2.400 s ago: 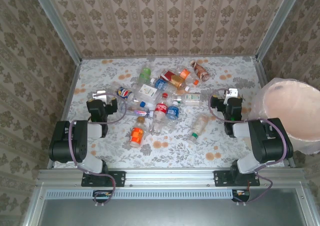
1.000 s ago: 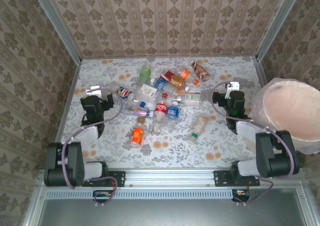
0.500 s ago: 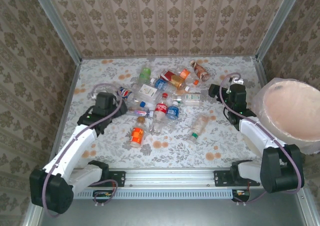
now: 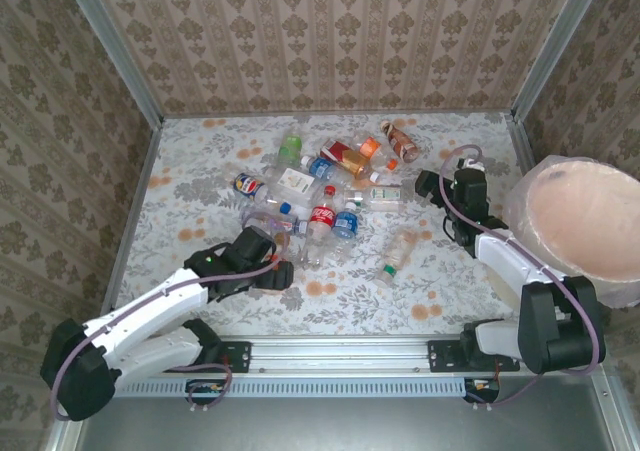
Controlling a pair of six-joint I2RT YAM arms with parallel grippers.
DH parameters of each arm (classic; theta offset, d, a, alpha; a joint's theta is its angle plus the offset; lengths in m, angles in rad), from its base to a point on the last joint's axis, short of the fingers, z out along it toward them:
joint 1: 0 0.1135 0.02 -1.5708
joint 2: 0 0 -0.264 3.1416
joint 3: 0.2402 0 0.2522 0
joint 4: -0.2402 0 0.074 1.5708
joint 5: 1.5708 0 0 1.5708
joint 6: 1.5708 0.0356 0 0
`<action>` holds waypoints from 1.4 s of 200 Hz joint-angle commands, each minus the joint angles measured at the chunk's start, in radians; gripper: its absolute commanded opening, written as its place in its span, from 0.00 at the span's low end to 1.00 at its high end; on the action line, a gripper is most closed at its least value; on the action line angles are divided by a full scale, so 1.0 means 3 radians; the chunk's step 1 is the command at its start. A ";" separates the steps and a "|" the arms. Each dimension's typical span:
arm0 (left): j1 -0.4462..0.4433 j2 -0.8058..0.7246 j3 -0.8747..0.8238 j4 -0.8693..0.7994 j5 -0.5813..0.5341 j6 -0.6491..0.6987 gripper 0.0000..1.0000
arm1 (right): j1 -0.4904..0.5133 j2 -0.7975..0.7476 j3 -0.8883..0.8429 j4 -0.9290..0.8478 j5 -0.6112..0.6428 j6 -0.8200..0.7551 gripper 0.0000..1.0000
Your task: Put the plastic bottles in the bin
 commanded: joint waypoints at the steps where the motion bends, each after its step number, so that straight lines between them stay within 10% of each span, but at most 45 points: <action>1: -0.0084 0.0062 -0.0145 0.0155 -0.0037 0.0154 0.98 | 0.0019 0.0005 0.0115 -0.0035 -0.0043 0.0032 1.00; 133: -0.0246 0.0702 -0.0044 0.0287 -0.0233 0.0241 0.62 | 0.0124 -0.0014 0.0177 -0.0151 -0.0029 -0.0108 1.00; 225: -0.0295 -0.0258 0.0393 -0.0005 -0.0451 0.0243 0.51 | 0.0300 -0.0136 0.0416 -0.0362 -0.0179 -0.0122 1.00; 280: 0.0213 0.0126 0.0646 0.1612 0.0657 0.0626 0.46 | 0.0496 -0.0072 0.0712 -0.0152 -0.0821 0.0083 1.00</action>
